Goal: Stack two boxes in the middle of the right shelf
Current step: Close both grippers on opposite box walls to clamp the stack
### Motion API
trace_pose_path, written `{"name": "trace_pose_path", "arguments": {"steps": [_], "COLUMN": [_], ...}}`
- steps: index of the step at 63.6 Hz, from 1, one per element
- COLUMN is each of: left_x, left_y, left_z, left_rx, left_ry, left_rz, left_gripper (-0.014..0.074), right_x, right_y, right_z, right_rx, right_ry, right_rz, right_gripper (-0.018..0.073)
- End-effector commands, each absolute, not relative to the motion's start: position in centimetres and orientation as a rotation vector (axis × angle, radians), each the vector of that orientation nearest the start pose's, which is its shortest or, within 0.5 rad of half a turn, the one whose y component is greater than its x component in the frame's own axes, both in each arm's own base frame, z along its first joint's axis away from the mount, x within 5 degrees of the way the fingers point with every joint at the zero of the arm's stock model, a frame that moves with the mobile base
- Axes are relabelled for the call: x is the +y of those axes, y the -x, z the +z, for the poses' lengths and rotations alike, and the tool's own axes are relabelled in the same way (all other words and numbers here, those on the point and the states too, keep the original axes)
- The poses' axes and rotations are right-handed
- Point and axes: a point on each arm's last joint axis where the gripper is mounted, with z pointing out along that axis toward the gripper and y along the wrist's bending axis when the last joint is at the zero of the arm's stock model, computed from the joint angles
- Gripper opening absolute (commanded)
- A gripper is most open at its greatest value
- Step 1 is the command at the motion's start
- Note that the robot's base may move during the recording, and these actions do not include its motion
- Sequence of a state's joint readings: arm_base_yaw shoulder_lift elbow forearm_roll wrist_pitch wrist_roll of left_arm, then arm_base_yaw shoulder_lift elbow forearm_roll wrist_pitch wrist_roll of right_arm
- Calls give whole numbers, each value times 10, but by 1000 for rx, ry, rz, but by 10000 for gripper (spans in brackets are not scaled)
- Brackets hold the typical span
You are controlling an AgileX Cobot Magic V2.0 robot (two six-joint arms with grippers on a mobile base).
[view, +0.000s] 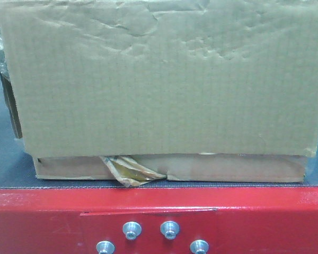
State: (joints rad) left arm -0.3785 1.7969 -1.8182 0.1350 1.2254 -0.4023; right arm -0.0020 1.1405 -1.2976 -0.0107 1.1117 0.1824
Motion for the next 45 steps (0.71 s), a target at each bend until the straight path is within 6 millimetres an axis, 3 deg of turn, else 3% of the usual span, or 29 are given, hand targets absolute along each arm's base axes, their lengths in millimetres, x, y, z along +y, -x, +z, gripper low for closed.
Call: {"name": "trace_pose_path", "arguments": {"steps": [1,9,17,33,39,45], "left_x": [-130,-129,-128,-128,-128,-128], "left_y": [-366,-366,-366,-366,-366,-366], "left_z": [357,357,358,358,358,358], "left_rx": [2664,2660,2659,2658,2658,2658], "left_ry": [27,25,25,24,24,24], "left_rz": [-53,-40,-34,-31,-31,-31], "left_gripper": [284,284,284,284,284,284], "right_x": [3,26,49,79,80,81], "right_y": [-234,-265,-289,-324,-334,-341], "right_z": [422,434,439,420,409,398], "right_rx": [2444,2451,2437,2491,2515,2542], "right_ry": [-229,-162,-98,-26,-69,-78], "right_rz": [14,-60,-28,-15,-45,-58], "right_gripper": [-139,-139,-140,-126,-5,205]}}
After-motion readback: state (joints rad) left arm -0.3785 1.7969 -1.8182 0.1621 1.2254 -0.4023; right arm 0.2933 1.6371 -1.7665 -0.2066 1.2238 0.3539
